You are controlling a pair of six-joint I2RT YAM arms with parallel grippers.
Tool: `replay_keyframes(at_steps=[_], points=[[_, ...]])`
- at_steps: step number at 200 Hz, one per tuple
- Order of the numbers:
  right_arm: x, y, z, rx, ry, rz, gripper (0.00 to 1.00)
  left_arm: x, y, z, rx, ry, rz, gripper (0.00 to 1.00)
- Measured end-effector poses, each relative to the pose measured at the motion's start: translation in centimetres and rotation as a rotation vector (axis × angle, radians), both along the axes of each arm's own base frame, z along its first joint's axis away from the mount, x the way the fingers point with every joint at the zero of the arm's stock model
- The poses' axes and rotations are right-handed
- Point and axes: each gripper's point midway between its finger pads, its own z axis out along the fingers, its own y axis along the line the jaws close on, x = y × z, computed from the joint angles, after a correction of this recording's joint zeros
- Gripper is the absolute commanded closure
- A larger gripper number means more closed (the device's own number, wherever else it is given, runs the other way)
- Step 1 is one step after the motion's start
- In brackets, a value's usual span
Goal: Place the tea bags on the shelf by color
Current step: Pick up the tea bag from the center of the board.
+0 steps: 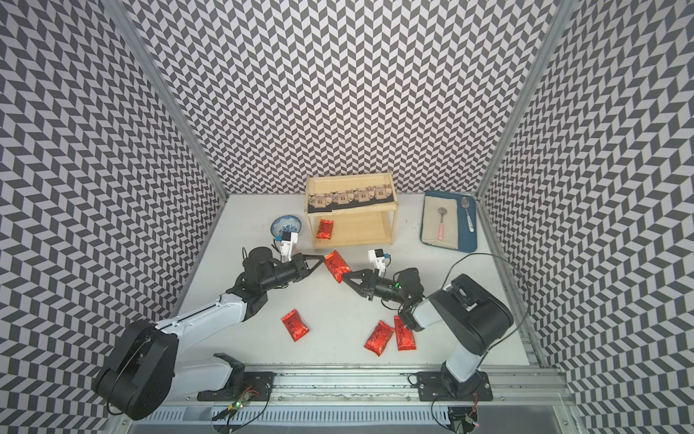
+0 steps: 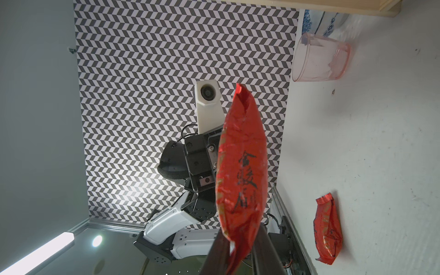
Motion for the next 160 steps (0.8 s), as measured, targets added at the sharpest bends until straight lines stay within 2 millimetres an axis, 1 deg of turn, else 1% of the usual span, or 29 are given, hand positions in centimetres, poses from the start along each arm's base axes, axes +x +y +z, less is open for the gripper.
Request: replay_keyframes(at_steps=[39,95,101,107,111,116,125,132,139,146,160], points=[[0.0,0.0,-0.2,-0.001,0.006,0.001,1.0,0.1,0.2,-0.1,0.002,0.002,0.006,1.0],[-0.2,-0.1,-0.4,-0.003,0.012,0.0,1.0,0.2,0.4,-0.2,0.006,0.003,0.011,1.0],[-0.2,-0.1,-0.5,-0.005,0.014,0.0,1.0,0.2,0.4,-0.2,0.008,0.005,0.012,0.9],[-0.2,-0.1,-0.5,-0.007,0.015,-0.001,1.0,0.3,0.5,-0.3,0.013,0.006,0.013,0.77],[-0.2,-0.1,-0.6,-0.009,0.016,-0.002,1.0,0.3,0.5,-0.4,0.02,0.001,0.012,0.64],[-0.1,-0.1,-0.7,-0.012,0.017,-0.006,1.0,0.3,0.6,-0.5,0.026,0.005,0.014,0.52],[0.1,-0.1,-0.9,-0.02,0.024,-0.014,1.0,0.3,1.0,-0.7,0.038,0.013,0.022,0.36],[0.4,-0.1,-1.2,-0.031,0.031,-0.024,1.0,0.4,1.4,-0.8,0.051,0.016,0.035,0.29],[0.7,-0.1,-1.5,-0.044,0.038,-0.037,1.0,0.6,1.8,-0.7,0.062,0.018,0.046,0.24],[1.3,0.0,-1.7,-0.056,0.045,-0.052,1.0,0.7,2.2,-0.4,0.074,0.01,0.059,0.22],[2.8,0.2,-1.8,-0.078,0.048,-0.098,1.0,1.0,3.2,0.4,0.099,-0.01,0.086,0.22]])
